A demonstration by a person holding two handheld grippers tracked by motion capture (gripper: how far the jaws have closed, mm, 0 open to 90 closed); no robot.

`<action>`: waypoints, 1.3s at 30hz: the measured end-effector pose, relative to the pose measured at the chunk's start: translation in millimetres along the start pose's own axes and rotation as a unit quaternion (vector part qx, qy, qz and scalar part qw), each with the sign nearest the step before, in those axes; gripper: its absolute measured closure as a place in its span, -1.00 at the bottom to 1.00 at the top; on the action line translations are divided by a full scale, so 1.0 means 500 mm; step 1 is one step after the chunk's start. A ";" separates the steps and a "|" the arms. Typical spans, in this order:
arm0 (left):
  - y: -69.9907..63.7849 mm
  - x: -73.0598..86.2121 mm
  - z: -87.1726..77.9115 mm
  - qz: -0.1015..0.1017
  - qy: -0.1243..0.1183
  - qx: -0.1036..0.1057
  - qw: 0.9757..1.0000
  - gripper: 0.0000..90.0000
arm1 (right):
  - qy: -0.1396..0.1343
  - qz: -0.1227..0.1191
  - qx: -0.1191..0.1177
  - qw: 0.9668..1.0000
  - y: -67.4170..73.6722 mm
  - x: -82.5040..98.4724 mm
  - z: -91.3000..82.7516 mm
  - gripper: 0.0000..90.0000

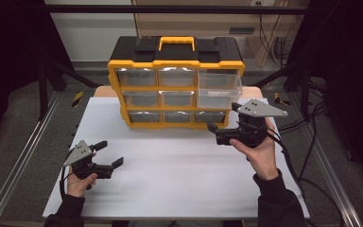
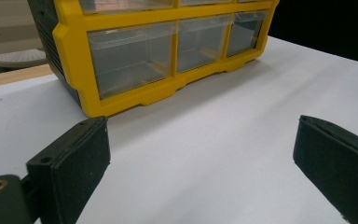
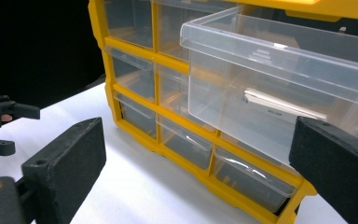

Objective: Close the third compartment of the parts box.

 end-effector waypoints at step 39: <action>-0.001 -0.002 0.001 0.001 0.000 0.000 1.000 -0.92 | -0.009 0.015 0.004 1.000 -0.007 -0.002 0.031 0.50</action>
Point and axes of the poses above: each handheld gripper's, and its own axes: z roughly forward along the jaws, x roughly out of its underside, y roughly to its left, the point moved 5 cm from there along z, roughly forward along the jaws, and after that the axes turned 2 degrees about -x, right-handed, at the moved point
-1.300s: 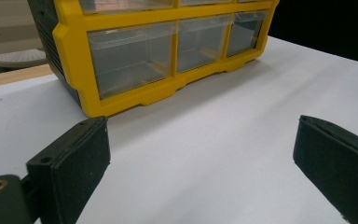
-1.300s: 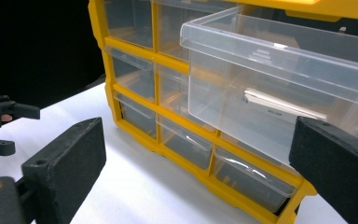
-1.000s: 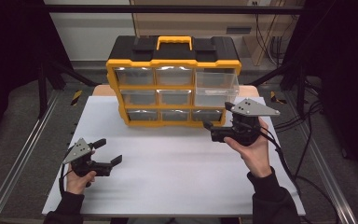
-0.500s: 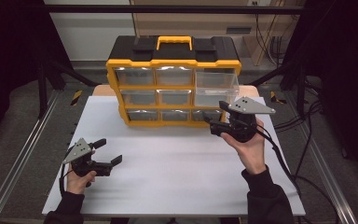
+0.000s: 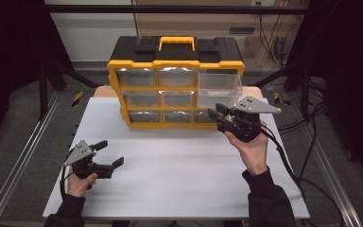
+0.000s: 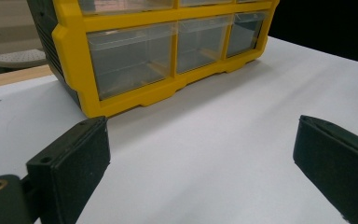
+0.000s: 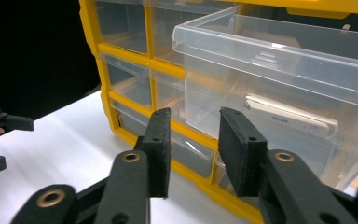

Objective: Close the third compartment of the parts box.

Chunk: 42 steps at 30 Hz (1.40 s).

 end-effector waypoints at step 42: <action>0.000 -0.001 -0.002 0.001 -0.002 0.000 1.000 -0.92 | 0.030 -0.019 0.045 0.998 -0.042 -0.003 0.043 1.00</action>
Point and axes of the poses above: each handheld gripper's, and its own axes: z roughly forward along the jaws, x roughly out of its underside, y roughly to its left, the point moved 5 cm from there along z, roughly forward along the jaws, and after that the axes turned 2 degrees about -x, right-handed, at the moved point
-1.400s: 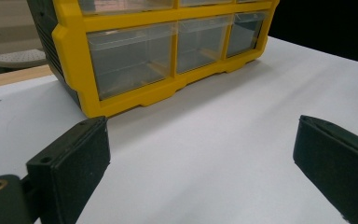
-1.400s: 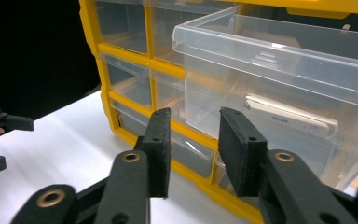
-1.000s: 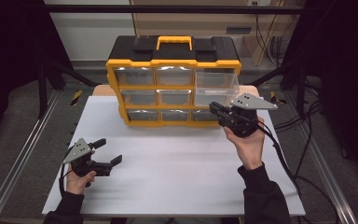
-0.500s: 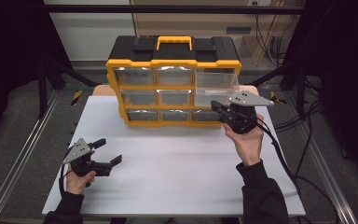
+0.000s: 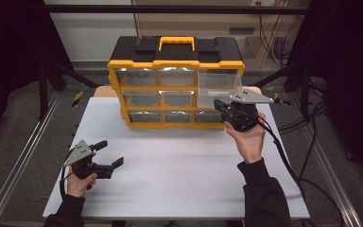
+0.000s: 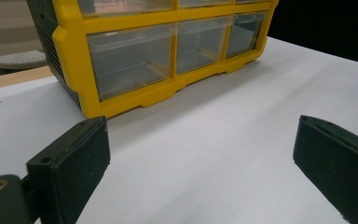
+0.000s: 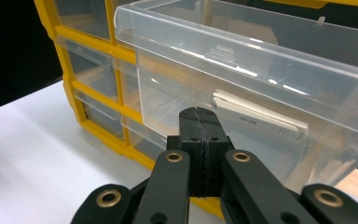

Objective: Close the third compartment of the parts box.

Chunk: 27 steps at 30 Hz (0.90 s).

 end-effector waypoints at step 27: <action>0.000 0.001 0.001 0.000 0.001 0.001 1.000 -0.92 | 0.008 0.001 0.017 1.000 -0.024 -0.017 0.031 1.00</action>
Point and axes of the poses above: each handheld gripper's, and its own axes: z roughly forward along the jaws, x roughly out of its underside, y roughly to its left, the point moved 5 cm from there along z, roughly forward along the jaws, and after that the axes turned 2 degrees about -x, right-handed, at the moved point
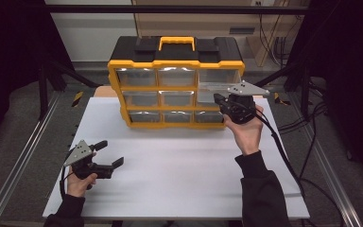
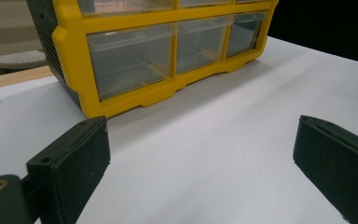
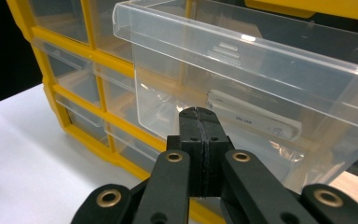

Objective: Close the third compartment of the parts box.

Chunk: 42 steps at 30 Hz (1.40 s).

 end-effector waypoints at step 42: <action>0.001 0.000 0.000 0.000 0.001 -0.001 1.000 -0.92 | 0.002 0.003 0.030 1.000 -0.044 -0.015 0.054 1.00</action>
Point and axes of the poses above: each handheld gripper's, and its own axes: z roughly forward along the jaws, x roughly out of its underside, y roughly to its left, the point moved 5 cm from there along z, roughly forward along the jaws, and after that the axes turned 2 degrees about -x, right-handed, at the moved point
